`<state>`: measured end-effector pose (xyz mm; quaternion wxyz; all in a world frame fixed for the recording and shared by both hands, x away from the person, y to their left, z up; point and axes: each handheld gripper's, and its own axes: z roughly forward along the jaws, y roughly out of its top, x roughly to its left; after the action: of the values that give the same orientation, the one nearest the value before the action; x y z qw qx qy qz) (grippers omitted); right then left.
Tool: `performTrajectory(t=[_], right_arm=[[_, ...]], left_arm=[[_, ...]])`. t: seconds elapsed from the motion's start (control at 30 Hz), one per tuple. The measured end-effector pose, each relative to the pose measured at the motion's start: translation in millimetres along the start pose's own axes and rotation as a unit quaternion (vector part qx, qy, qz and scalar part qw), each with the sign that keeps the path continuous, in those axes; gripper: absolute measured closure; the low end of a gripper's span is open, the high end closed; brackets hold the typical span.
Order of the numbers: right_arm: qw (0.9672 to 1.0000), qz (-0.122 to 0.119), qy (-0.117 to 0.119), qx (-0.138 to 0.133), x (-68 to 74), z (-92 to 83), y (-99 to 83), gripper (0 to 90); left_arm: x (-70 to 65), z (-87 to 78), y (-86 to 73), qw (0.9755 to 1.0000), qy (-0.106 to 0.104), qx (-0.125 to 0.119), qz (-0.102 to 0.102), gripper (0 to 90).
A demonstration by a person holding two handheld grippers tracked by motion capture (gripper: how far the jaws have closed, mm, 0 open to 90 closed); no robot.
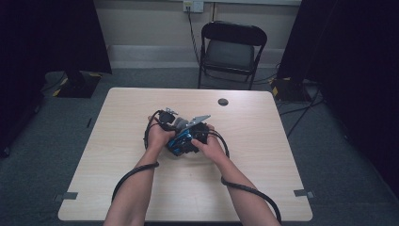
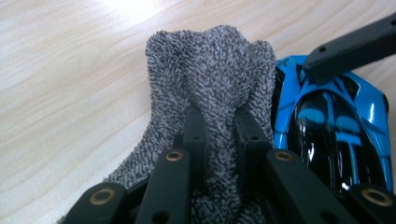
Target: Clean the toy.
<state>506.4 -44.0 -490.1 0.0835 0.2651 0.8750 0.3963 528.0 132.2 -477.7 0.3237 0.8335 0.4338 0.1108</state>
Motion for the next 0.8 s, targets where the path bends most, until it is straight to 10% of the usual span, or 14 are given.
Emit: performTrajectory(t=[0.8], right_arm=[[1.0, -0.002, 0.0, 0.002, 0.3, 0.3, 0.9, 0.0]], left_arm=[[11.3, -31.9, -30.0, 0.9998, -0.003, 0.017, -0.005, 77.7]])
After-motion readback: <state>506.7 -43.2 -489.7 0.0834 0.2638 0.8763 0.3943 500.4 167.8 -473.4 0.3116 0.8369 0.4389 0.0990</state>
